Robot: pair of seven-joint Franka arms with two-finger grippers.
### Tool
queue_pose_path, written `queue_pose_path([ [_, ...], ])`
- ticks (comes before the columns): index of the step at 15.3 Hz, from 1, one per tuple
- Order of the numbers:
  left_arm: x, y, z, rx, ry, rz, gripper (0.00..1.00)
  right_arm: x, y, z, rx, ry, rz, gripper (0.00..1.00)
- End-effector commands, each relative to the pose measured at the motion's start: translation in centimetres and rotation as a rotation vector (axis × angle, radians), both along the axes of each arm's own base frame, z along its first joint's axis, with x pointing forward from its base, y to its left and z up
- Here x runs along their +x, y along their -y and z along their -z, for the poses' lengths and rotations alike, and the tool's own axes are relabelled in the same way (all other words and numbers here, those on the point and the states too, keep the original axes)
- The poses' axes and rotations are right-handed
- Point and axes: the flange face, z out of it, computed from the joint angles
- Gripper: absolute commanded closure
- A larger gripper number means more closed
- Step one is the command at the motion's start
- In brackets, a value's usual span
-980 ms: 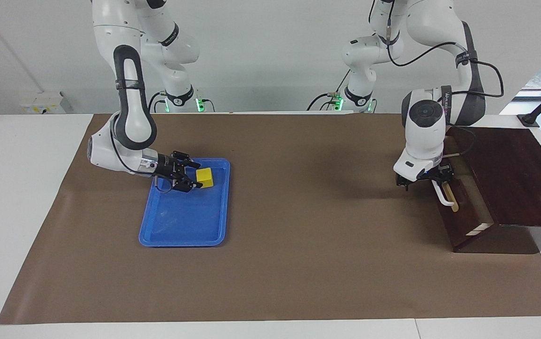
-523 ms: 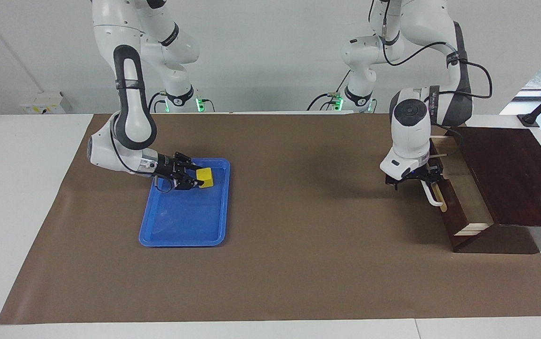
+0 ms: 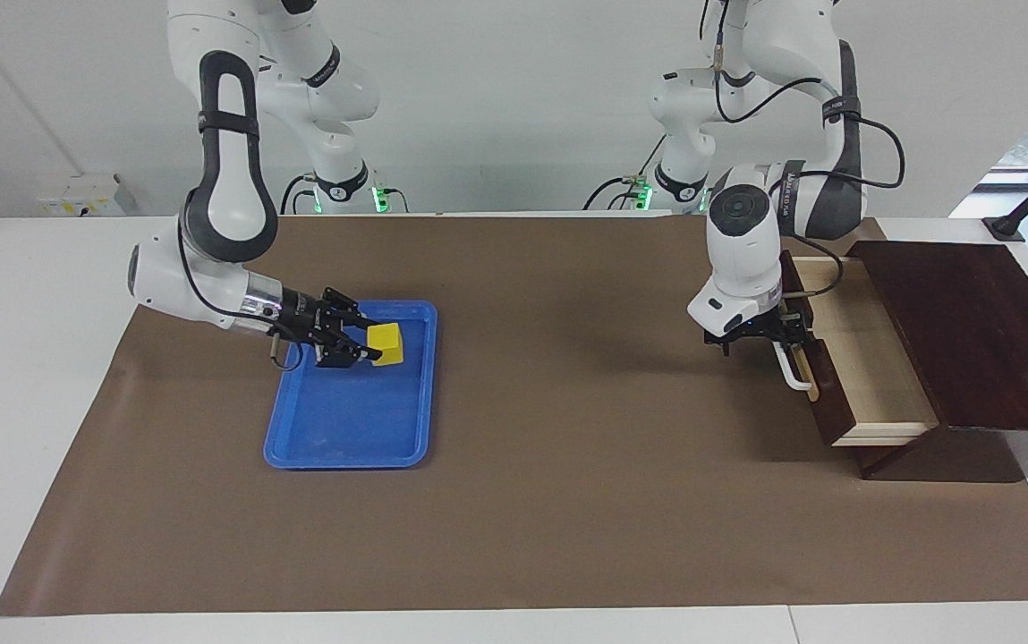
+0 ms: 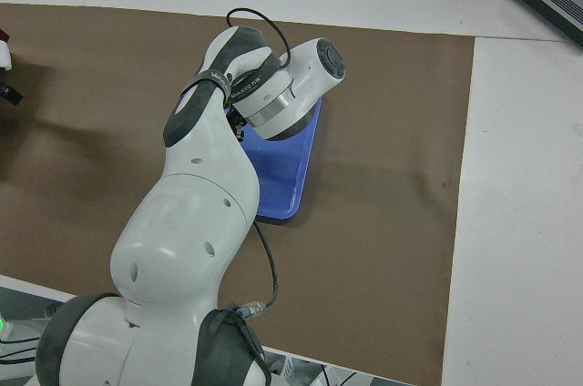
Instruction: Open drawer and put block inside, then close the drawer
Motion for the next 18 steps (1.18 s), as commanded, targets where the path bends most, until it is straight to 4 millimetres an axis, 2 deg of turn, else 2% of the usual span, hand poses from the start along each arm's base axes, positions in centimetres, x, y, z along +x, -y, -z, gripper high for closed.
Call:
queue_pose_path([
  [1,-0.7,1.0,-0.7,0.025,-0.007,0.011,0.00,1.9,-3.9,-5.3,-0.014,-0.020,0.015,1.00],
  [4,0.1,1.0,-2.9,0.014,-0.039,-0.013,0.00,2.2,-8.3,-8.3,-0.017,-0.033,0.016,1.00],
  [5,0.6,1.2,-4.4,-0.010,-0.044,-0.035,0.00,2.2,-9.6,-9.0,-0.018,-0.035,0.015,1.00],
  [8,0.9,2.8,-8.1,-0.071,-0.060,-0.080,0.00,2.1,-11.9,-9.6,-0.019,-0.041,0.022,1.00],
  [11,0.9,4.3,-12.9,-0.215,-0.084,-0.172,0.00,1.8,-13.6,-9.7,-0.026,-0.035,0.027,1.00],
  [13,0.8,5.2,-15.6,-0.283,-0.051,-0.345,0.00,1.7,-14.9,-9.7,-0.029,-0.033,0.031,1.00],
  [17,0.2,7.8,-18.1,-0.408,0.013,-0.742,0.00,1.2,-18.8,-10.1,-0.041,-0.022,0.088,1.00],
  [18,-0.3,9.5,-18.2,-0.413,0.046,-0.851,0.00,0.8,-20.4,-10.1,-0.042,-0.018,0.093,1.00],
])
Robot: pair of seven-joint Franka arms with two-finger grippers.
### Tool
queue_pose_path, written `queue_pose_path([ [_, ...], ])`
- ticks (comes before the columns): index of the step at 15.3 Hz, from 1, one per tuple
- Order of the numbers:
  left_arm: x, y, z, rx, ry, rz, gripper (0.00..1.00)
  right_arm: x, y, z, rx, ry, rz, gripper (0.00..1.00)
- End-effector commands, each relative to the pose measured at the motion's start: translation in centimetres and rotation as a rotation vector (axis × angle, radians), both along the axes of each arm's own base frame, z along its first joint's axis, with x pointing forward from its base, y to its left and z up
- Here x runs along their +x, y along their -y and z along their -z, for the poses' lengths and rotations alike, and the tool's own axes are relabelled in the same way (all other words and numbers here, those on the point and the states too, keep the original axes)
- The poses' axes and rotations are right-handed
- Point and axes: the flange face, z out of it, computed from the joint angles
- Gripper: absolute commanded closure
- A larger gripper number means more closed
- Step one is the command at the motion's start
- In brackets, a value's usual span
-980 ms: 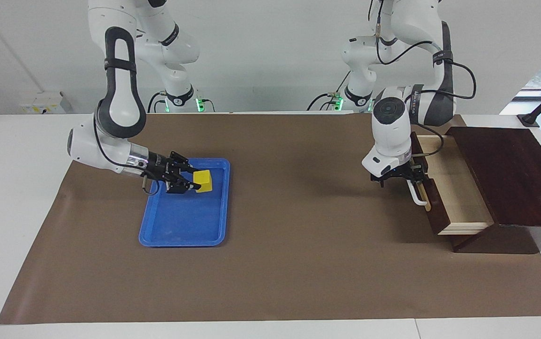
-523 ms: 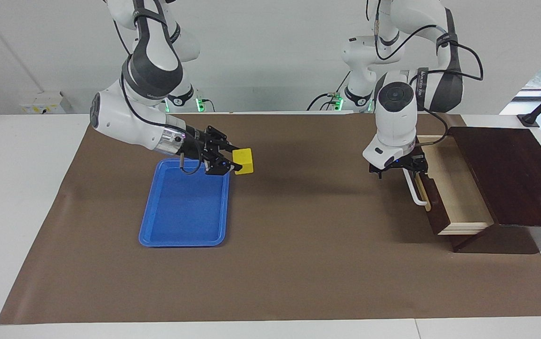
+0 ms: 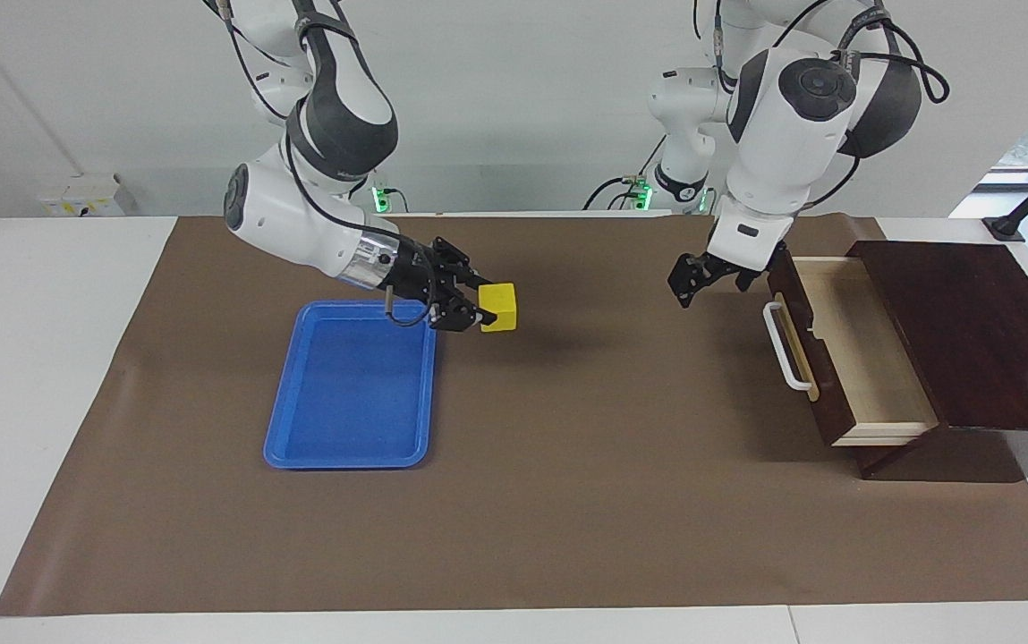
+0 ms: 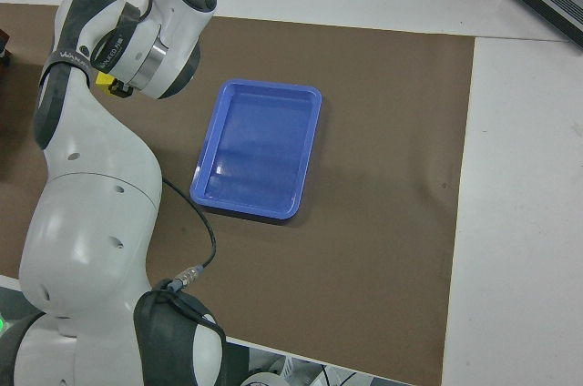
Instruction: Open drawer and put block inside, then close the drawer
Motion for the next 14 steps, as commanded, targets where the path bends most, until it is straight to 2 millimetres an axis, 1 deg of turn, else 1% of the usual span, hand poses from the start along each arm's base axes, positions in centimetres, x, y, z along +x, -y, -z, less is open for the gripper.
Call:
queue_pose_path([
  [1,-0.9,3.4,-0.8,-0.020,0.008,-0.339,0.00,-0.5,-3.9,-0.5,-0.006,0.005,0.037,1.00],
  [3,-1.2,4.5,-0.8,-0.032,0.016,-0.513,0.00,-1.1,-6.0,-0.8,-0.006,0.012,0.066,1.00],
  [6,-1.0,5.0,-1.2,-0.067,0.018,-0.821,0.00,-2.0,-9.4,-0.8,-0.005,0.022,0.119,1.00],
  [7,-1.0,5.4,-1.3,-0.076,0.023,-0.897,0.00,-2.3,-10.4,-0.7,-0.004,0.032,0.132,1.00],
  [10,-0.9,5.6,-1.1,-0.077,0.025,-1.053,0.00,-2.8,-11.6,-0.8,0.006,0.024,0.149,1.00],
  [12,-0.5,5.9,-0.2,-0.064,0.020,-1.171,0.00,-2.6,-12.3,-1.4,0.017,0.028,0.172,1.00],
  [13,-0.4,5.9,-0.1,-0.062,0.017,-1.202,0.00,-2.5,-12.4,-1.7,0.020,0.025,0.179,1.00],
  [14,-0.4,6.0,0.0,-0.062,0.016,-1.212,0.00,-2.4,-12.8,-2.2,0.027,0.028,0.178,1.00],
])
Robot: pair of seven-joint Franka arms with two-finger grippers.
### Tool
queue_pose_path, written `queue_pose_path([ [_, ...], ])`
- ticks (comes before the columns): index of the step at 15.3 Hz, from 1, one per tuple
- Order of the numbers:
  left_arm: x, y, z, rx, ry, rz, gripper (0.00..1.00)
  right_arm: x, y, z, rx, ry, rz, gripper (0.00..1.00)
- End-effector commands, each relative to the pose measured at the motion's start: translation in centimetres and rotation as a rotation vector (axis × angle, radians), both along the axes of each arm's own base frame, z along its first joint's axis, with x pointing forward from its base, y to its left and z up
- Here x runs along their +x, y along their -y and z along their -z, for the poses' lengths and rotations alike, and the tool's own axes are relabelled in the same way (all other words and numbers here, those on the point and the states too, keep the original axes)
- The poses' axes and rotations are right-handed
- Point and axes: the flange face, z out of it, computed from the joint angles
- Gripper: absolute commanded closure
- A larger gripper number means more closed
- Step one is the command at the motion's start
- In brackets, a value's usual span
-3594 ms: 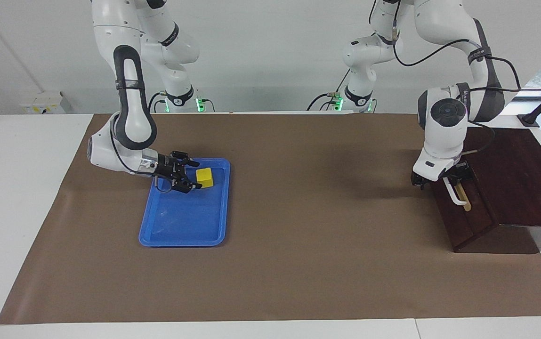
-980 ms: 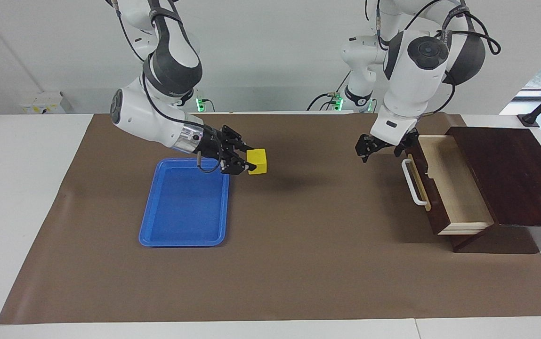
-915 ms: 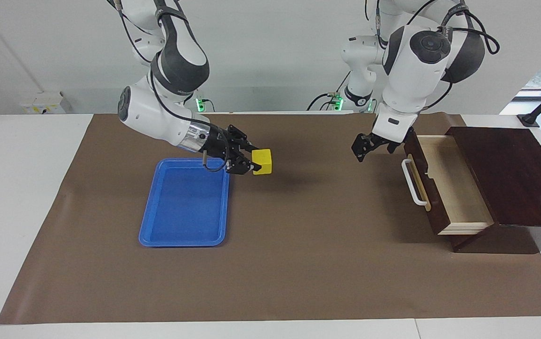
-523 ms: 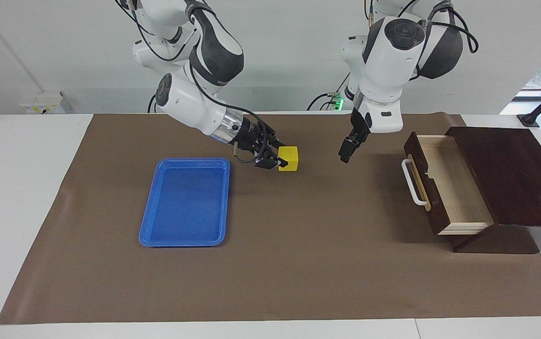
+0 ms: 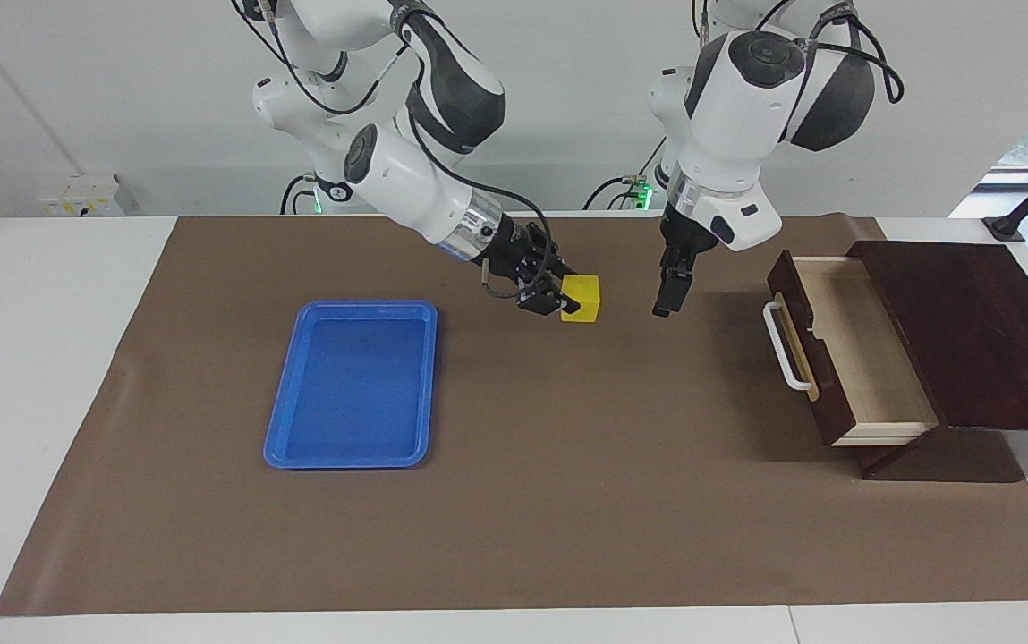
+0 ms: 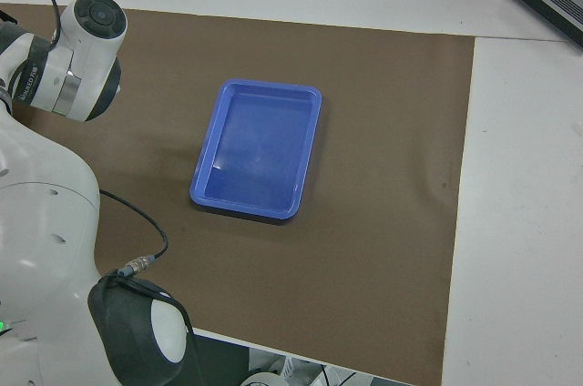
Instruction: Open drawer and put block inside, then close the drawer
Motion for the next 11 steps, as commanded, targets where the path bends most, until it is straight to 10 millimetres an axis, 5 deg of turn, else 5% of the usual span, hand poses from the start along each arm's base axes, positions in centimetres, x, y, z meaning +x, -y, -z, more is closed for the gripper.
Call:
queue_pose_path([
  [1,0.1,1.6,0.7,-0.008,-0.008,-0.057,0.00,1.0,-1.0,-1.5,0.033,0.005,0.025,1.00],
  [5,-0.3,4.5,2.4,0.037,-0.003,-0.091,0.00,0.6,-2.3,-1.9,0.033,0.007,0.016,1.00],
  [11,0.1,5.0,2.1,0.033,0.010,-0.083,0.00,0.4,-2.6,-1.8,0.030,0.008,0.010,1.00],
])
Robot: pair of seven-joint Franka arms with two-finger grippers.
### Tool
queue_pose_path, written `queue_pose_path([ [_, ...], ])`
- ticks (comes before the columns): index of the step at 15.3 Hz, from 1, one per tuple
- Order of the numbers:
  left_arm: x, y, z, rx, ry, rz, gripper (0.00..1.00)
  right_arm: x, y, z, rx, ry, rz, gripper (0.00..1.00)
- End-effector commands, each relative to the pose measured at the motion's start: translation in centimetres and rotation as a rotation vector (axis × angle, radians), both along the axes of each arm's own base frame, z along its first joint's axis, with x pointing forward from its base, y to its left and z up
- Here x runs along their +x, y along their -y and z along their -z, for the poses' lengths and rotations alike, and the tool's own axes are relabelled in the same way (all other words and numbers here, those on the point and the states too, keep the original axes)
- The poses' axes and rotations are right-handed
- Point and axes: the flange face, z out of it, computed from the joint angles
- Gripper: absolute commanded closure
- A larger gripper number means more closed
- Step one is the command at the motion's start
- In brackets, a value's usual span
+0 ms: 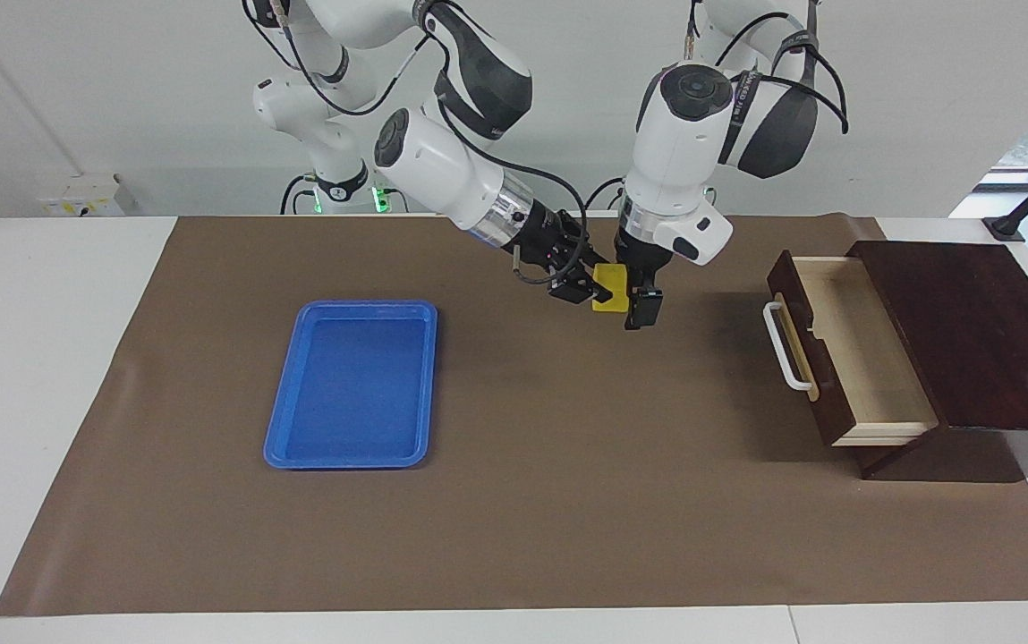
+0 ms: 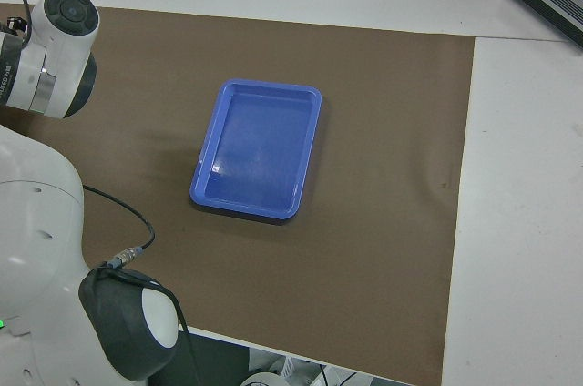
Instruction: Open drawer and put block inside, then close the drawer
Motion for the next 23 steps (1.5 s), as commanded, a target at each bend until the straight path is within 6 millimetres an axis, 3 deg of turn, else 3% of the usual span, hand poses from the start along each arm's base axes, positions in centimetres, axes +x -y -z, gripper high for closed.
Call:
queue_pose_path([
  [1,0.89,0.40,-0.45,0.005,0.020,-0.009,0.00,0.54,-0.18,-0.36,0.006,-0.003,0.020,1.00],
  [5,0.91,0.38,-0.45,0.007,0.022,-0.009,0.03,0.60,-0.11,-0.42,0.006,-0.003,0.020,1.00],
  [9,0.88,0.61,-0.49,-0.001,0.028,-0.005,0.38,0.52,-0.20,-0.41,0.006,-0.004,0.017,1.00],
  [11,0.83,0.72,-0.50,-0.004,0.028,-0.004,0.48,0.58,-0.12,-0.41,0.006,-0.004,0.019,1.00],
  [12,0.83,0.75,-0.51,-0.008,0.027,-0.004,0.58,0.52,-0.20,-0.41,0.006,-0.004,0.017,1.00],
  [14,0.92,0.77,-0.71,-0.010,0.040,-0.002,0.62,0.52,-0.20,-0.41,0.006,-0.004,0.017,1.00],
  [15,0.95,0.78,-0.62,-0.010,0.039,-0.002,0.69,0.51,-0.20,-0.33,0.004,-0.005,0.017,1.00],
  [16,0.94,0.79,-0.62,-0.011,0.038,-0.001,0.81,0.51,-0.18,-0.52,0.006,-0.001,0.018,1.00],
  [17,0.93,0.79,-0.68,-0.012,0.037,0.000,1.00,0.54,-0.19,-0.42,0.005,-0.002,0.018,1.00],
  [23,1.14,0.81,-0.99,-0.034,0.033,-0.004,1.00,0.44,-0.26,-0.45,0.006,-0.003,0.017,1.00],
])
